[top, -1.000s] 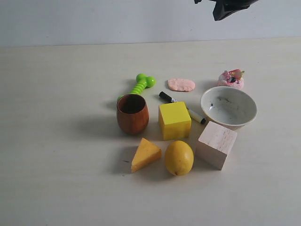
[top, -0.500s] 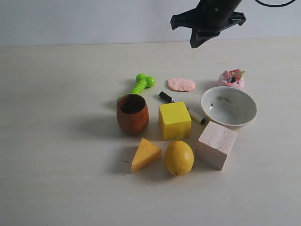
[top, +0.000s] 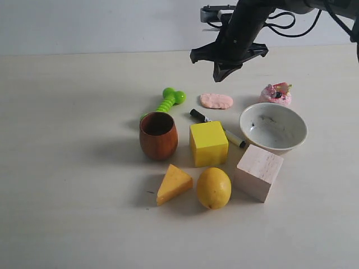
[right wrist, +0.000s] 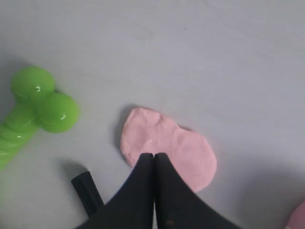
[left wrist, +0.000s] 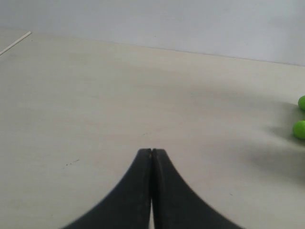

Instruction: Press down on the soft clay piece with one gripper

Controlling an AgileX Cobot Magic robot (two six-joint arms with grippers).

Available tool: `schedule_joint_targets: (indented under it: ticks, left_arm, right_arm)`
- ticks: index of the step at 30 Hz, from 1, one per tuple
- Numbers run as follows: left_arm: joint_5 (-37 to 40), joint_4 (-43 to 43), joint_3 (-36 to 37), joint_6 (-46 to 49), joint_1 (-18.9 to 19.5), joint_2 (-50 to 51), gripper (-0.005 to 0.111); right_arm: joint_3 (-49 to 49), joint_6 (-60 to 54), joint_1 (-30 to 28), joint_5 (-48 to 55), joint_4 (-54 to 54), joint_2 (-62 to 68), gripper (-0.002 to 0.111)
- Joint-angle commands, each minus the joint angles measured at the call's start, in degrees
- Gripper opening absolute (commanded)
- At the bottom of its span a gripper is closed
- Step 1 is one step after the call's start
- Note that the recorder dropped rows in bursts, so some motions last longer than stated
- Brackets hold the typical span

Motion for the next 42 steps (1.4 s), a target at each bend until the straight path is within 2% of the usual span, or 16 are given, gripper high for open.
schedule_joint_targets:
  ticks: [1,42]
  left_arm:
    - [-0.6,-0.6,-0.2,0.0,-0.3,-0.3,0.000]
    - [-0.6,-0.6,-0.2,0.0,-0.3,-0.3,0.000]
  right_arm:
    - [-2.6,-0.7,0.1,0.9,0.5,2.0,0.000]
    - [-3.6,-0.7,0.1,1.8,-2.2,11.0,0.000]
